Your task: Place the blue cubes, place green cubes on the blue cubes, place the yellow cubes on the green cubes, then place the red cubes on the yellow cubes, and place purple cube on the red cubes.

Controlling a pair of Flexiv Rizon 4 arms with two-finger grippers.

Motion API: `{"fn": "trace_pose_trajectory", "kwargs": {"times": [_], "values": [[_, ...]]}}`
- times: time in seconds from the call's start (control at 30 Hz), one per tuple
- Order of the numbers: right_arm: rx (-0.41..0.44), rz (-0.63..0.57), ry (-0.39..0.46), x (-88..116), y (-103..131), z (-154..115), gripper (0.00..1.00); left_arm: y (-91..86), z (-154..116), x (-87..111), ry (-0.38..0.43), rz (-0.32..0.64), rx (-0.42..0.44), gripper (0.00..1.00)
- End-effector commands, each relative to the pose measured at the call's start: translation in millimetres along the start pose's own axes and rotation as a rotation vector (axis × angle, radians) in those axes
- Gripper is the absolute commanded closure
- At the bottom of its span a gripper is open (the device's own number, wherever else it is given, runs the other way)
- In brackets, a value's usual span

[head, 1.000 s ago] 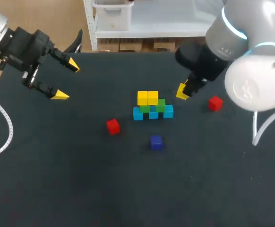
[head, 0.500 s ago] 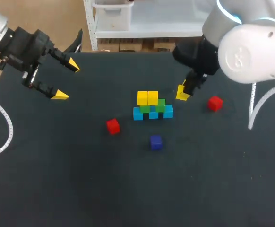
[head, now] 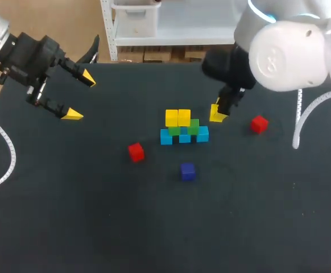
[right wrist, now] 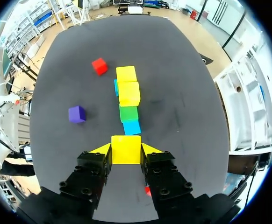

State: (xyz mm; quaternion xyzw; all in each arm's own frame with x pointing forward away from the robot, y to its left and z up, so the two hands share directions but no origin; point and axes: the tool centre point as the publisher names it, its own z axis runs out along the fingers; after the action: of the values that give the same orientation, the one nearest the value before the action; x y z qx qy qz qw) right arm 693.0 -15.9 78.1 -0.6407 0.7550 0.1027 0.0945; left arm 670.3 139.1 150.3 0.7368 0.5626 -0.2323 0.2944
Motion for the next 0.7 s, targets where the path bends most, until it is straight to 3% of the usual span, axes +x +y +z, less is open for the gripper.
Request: {"fn": "trace_pose_trajectory", "kwargs": {"times": [0.03,0.7], "values": [[-0.015,-0.016,0.003,-7,-3,6,1.0,-0.4,0,0.9,-0.002,0.003,-0.003,0.0],[-0.029,-0.052,0.023,-16,-6,18,1.0,-0.4,0,0.9,-0.002,0.003,-0.003,0.0]]}}
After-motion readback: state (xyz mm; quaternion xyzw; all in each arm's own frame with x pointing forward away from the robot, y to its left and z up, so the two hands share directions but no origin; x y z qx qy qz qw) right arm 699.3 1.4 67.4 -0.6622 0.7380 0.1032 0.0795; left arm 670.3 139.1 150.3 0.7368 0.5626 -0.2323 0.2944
